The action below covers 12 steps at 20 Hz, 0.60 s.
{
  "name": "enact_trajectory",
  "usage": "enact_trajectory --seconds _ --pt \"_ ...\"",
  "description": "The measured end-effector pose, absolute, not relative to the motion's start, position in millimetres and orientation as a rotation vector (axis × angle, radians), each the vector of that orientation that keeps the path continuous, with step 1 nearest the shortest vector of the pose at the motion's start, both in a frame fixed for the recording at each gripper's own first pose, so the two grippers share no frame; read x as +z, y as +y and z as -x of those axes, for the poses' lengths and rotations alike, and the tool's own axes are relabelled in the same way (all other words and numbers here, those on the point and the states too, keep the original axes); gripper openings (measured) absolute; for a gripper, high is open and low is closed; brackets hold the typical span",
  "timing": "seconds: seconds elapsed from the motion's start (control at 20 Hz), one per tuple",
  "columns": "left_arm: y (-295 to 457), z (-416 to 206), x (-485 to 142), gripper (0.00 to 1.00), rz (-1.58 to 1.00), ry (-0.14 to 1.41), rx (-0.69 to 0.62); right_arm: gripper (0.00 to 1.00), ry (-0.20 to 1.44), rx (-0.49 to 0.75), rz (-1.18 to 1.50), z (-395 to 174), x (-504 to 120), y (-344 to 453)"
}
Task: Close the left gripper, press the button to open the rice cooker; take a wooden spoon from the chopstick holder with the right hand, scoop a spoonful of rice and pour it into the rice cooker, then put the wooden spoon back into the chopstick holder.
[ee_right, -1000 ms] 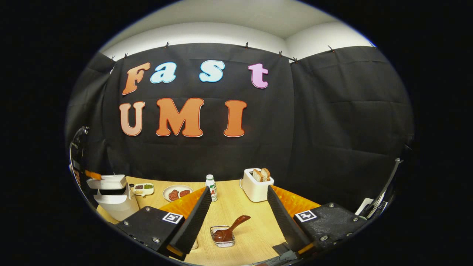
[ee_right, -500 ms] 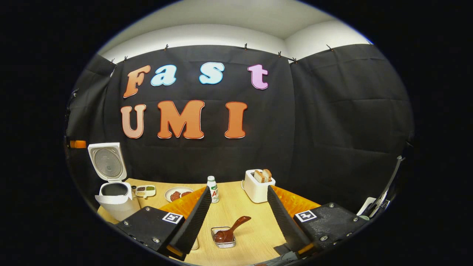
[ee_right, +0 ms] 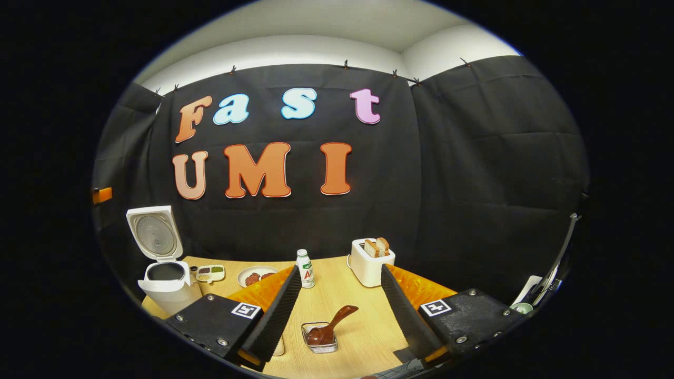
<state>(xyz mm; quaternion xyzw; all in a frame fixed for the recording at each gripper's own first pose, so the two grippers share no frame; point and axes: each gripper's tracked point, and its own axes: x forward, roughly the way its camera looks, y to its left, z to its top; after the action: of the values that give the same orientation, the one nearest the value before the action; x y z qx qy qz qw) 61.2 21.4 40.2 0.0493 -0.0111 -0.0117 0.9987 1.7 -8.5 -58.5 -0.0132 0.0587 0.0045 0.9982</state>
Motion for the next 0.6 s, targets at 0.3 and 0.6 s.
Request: enact_trajectory --seconds 0.3,0.6 --pt "22 -38 49 0.67 -0.095 -0.05 0.008 0.99 0.134 0.031 -0.006 -16 -75 -12" --pt "42 -31 47 0.96 -0.049 -0.058 0.104 0.95 0.185 0.055 -0.02 -37 -108 -10"
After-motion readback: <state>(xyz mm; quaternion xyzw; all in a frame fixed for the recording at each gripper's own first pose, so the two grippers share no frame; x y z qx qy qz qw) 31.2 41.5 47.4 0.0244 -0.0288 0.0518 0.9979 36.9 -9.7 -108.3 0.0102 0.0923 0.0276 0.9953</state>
